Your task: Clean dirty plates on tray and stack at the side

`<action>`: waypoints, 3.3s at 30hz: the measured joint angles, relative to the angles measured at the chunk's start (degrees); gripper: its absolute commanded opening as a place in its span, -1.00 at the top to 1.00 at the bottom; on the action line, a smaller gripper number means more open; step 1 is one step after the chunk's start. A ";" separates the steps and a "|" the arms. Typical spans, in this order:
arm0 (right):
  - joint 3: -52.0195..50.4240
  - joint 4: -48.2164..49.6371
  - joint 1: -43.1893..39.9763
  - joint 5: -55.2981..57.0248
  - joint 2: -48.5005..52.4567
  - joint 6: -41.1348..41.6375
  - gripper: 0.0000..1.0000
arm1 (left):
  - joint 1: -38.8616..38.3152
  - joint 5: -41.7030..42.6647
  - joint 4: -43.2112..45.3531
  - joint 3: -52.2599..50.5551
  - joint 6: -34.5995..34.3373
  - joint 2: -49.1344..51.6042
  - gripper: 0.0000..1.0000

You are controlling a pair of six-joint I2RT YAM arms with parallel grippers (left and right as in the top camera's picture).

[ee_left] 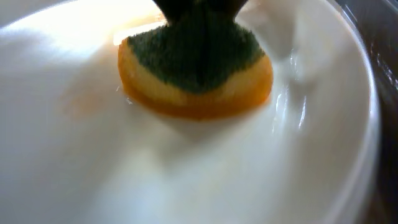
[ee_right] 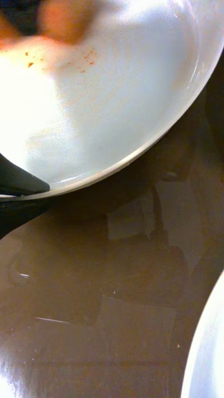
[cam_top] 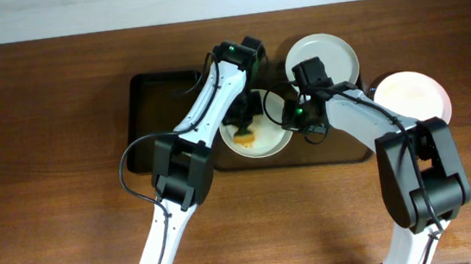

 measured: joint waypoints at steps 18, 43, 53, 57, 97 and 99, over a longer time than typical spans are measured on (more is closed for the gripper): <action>0.00 0.44 -1.68 -4.11 0.59 -0.52 0.92 | -1.36 20.37 9.27 -0.28 6.05 1.81 1.00; 0.00 0.46 -1.70 -4.24 0.59 -1.33 0.92 | 1.70 16.87 10.95 2.45 13.99 2.67 1.00; 0.00 0.85 -1.70 -4.70 0.68 -1.53 0.92 | 8.02 7.13 2.89 10.54 10.10 3.91 1.00; 0.00 1.01 -1.68 -4.85 0.70 -1.77 0.92 | 12.55 10.40 -3.65 21.73 10.03 3.65 1.00; 2.60 -10.78 26.69 74.93 -18.78 -12.48 0.92 | 21.03 8.61 -5.90 29.62 12.02 -1.29 1.00; 2.60 -9.07 27.39 80.46 -18.78 -12.50 0.92 | 21.03 8.61 -5.92 29.62 12.00 -1.29 1.00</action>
